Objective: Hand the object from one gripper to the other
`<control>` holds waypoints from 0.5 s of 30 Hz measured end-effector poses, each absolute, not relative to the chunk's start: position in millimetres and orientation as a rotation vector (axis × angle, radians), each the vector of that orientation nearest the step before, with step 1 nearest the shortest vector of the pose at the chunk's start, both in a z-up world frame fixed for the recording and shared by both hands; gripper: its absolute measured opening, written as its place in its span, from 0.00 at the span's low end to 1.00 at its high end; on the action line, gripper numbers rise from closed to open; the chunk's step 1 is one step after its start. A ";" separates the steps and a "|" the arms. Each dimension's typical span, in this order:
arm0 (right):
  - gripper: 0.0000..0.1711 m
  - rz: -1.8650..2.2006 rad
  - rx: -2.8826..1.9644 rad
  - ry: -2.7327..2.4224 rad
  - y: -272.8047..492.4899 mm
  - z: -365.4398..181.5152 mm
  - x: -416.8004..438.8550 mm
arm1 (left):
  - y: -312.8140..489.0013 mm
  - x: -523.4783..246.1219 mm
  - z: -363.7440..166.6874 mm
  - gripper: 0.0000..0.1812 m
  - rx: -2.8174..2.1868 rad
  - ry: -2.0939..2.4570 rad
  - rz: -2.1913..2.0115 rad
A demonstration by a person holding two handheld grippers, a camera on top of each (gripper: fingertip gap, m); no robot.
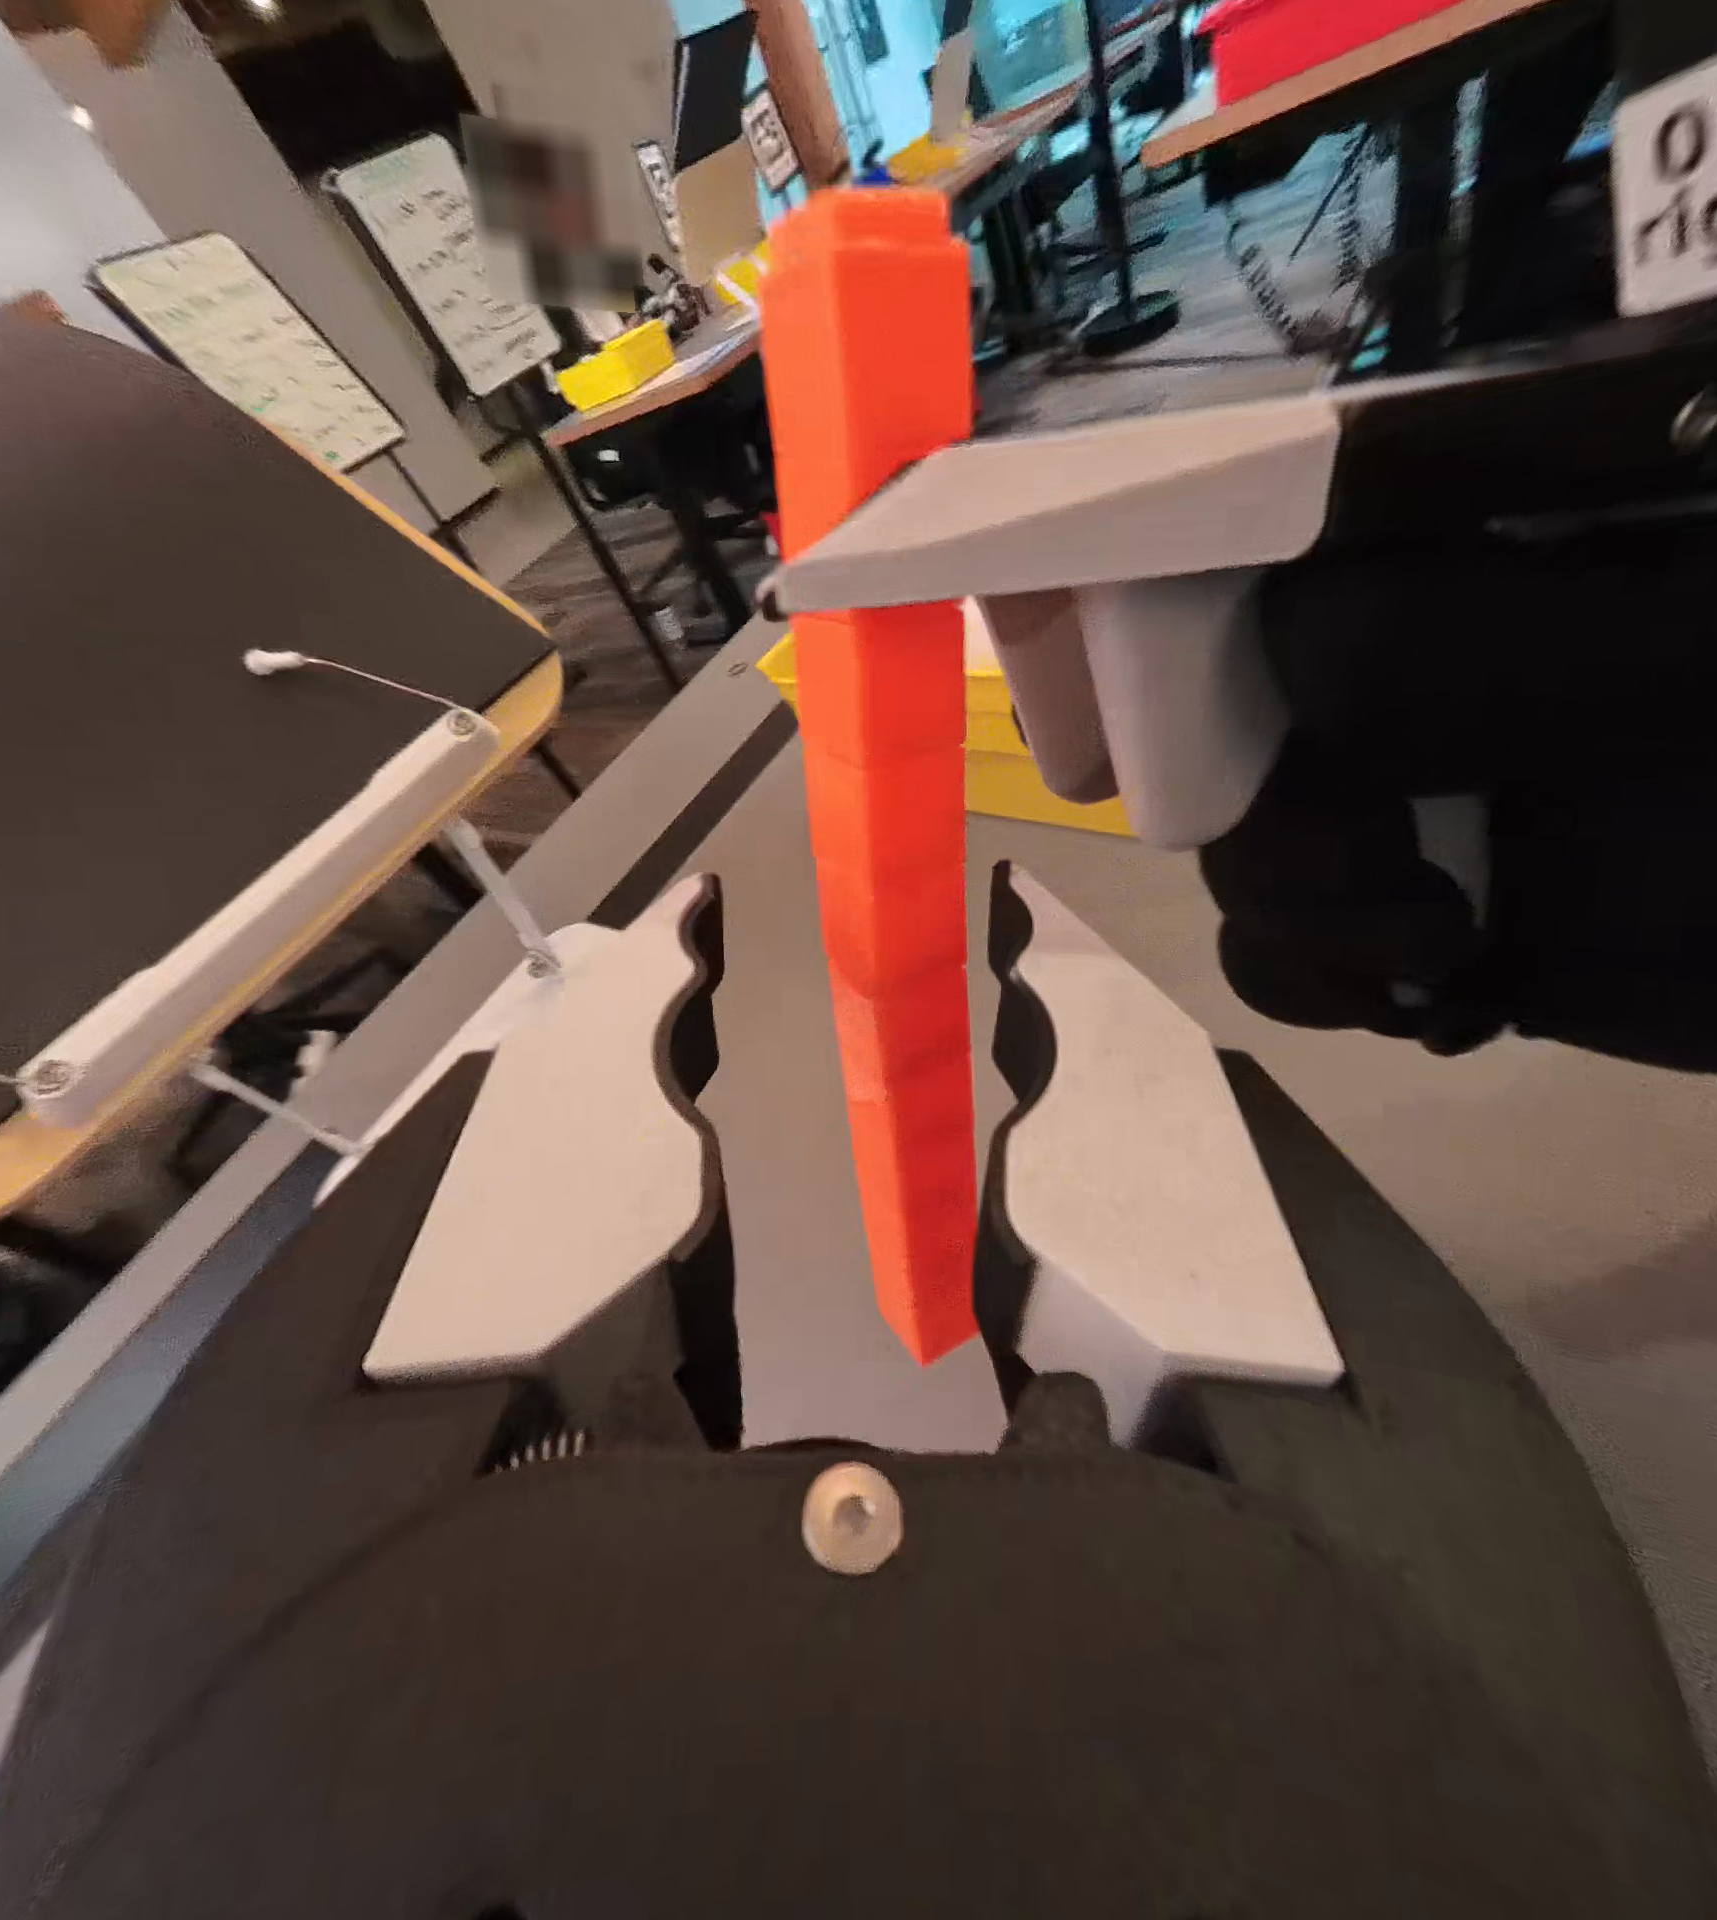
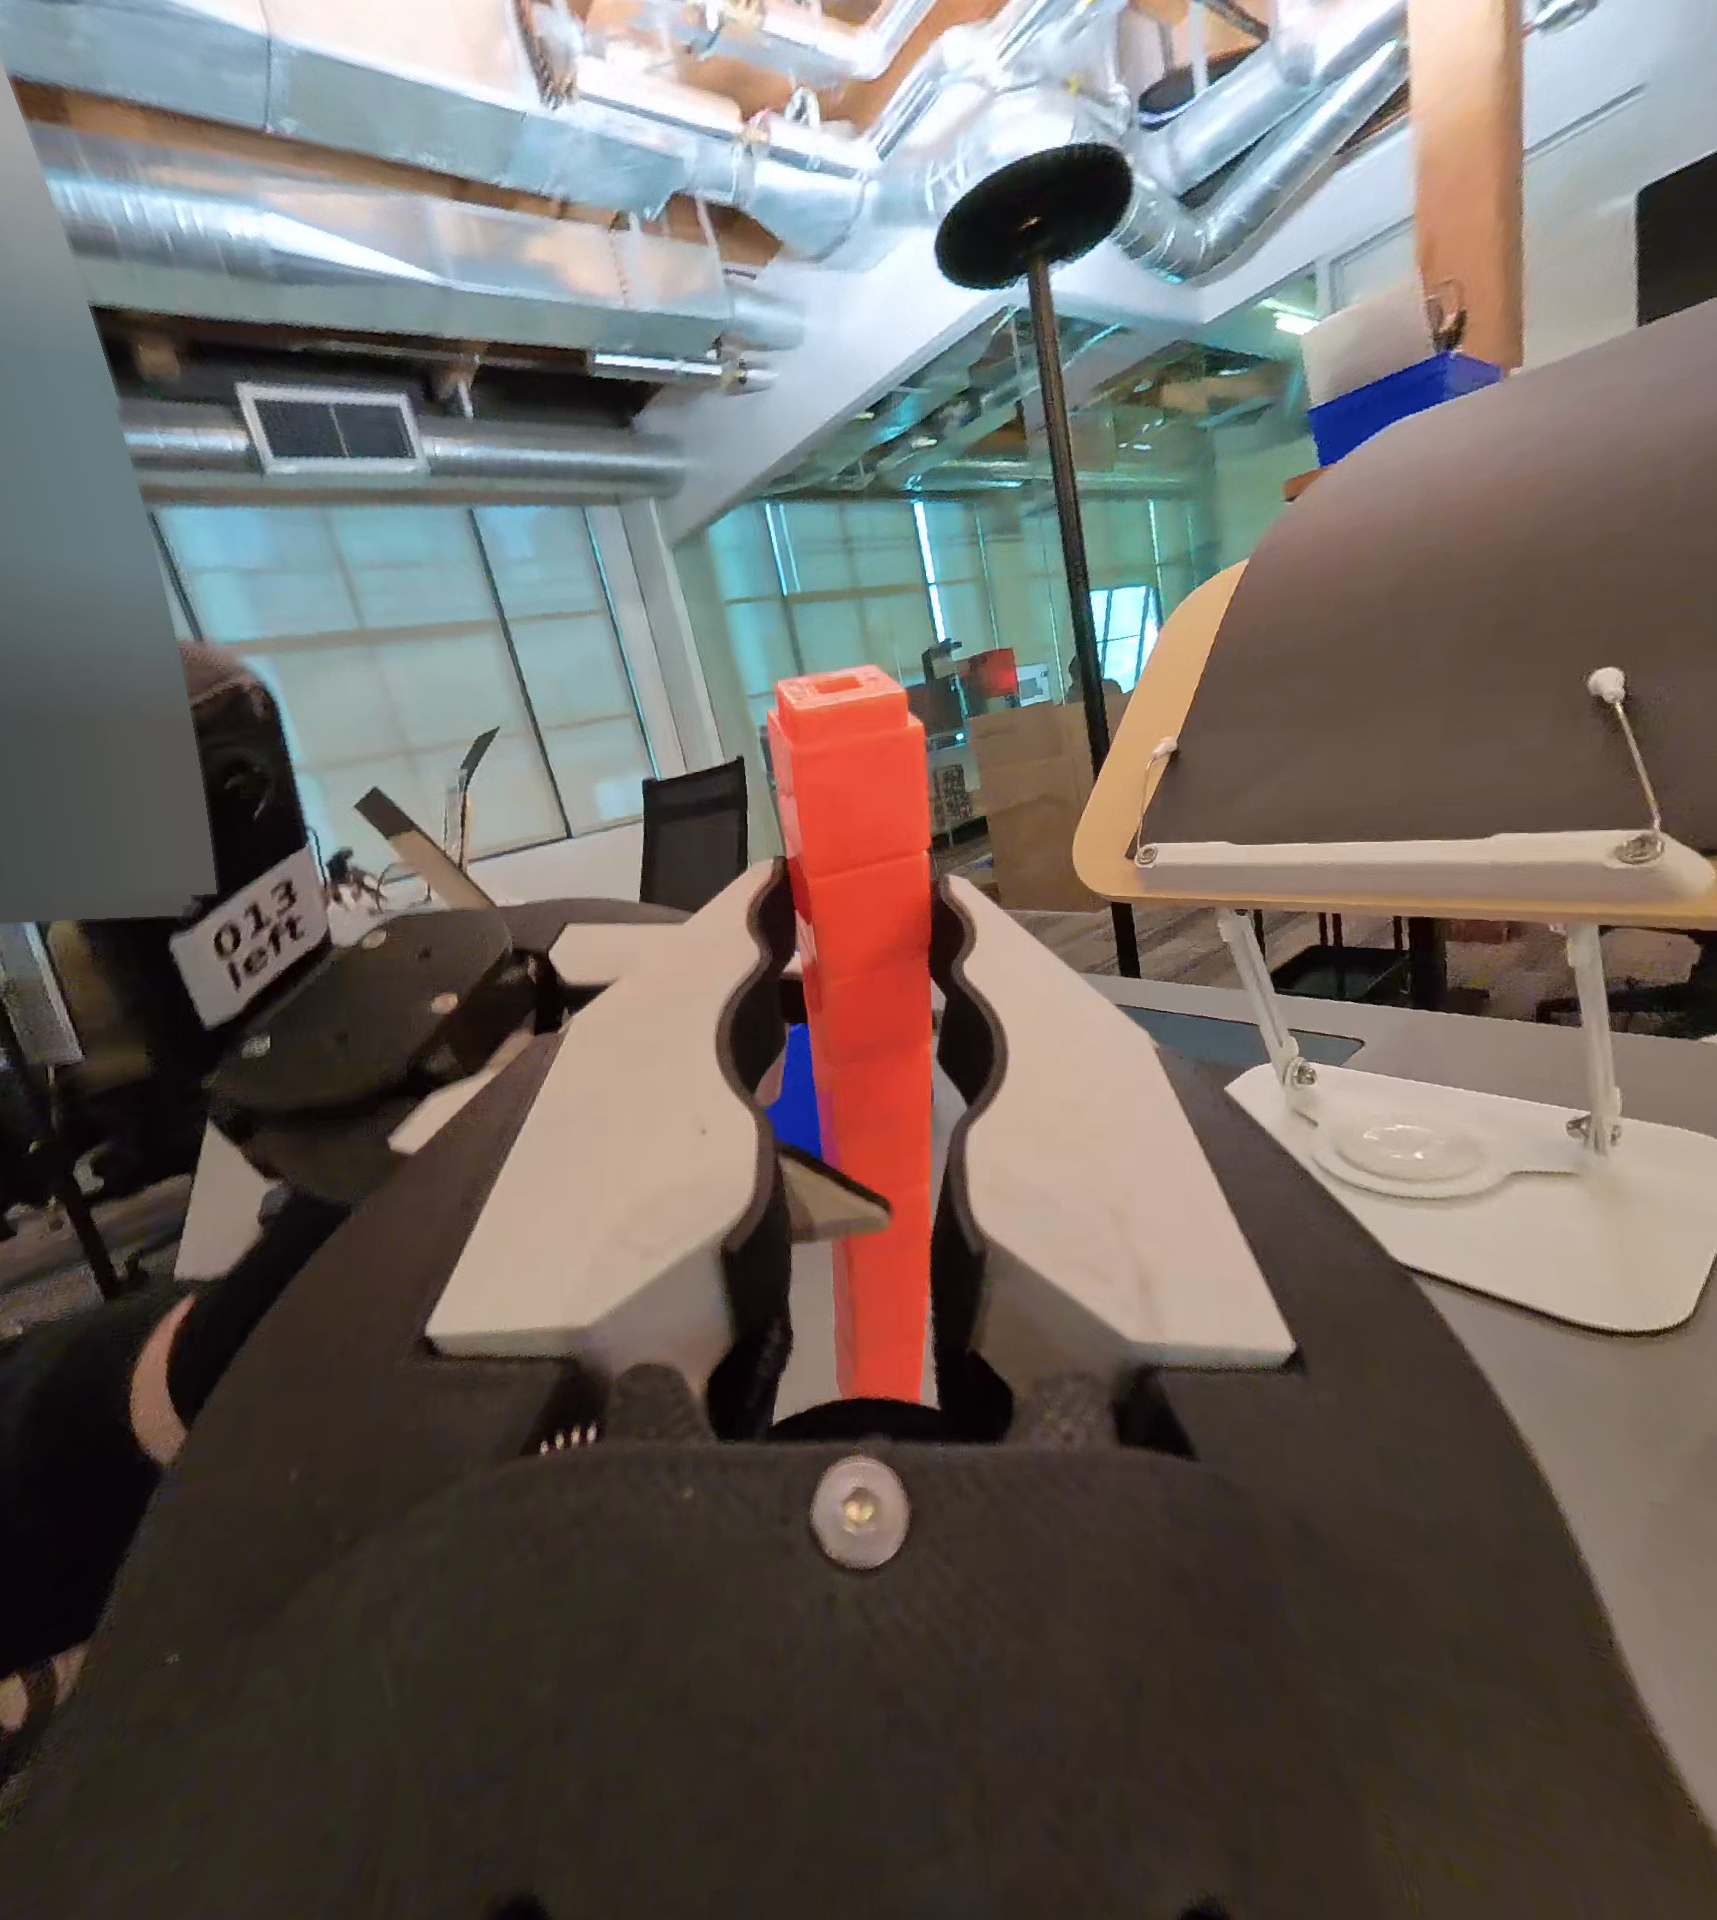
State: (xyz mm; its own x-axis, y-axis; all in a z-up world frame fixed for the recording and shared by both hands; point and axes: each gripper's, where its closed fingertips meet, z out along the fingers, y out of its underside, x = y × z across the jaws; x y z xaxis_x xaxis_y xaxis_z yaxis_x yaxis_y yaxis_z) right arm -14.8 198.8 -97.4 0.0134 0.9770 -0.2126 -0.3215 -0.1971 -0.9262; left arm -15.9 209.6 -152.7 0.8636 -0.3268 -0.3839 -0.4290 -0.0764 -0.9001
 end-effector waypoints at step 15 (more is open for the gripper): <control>0.37 1.452 -1.046 -0.988 180.3 -91.6 -14.1 | 206.0 -2.0 -156.7 0.12 -1.726 0.582 -0.303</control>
State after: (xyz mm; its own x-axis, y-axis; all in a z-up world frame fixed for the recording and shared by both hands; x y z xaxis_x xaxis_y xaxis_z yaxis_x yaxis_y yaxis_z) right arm -14.1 180.3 -91.6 -0.0744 0.9923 -0.0993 -0.2721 -0.1160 -0.9552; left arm -2.0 206.0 -156.7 0.8394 -0.5326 -0.1081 -0.2168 -0.1457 -0.9653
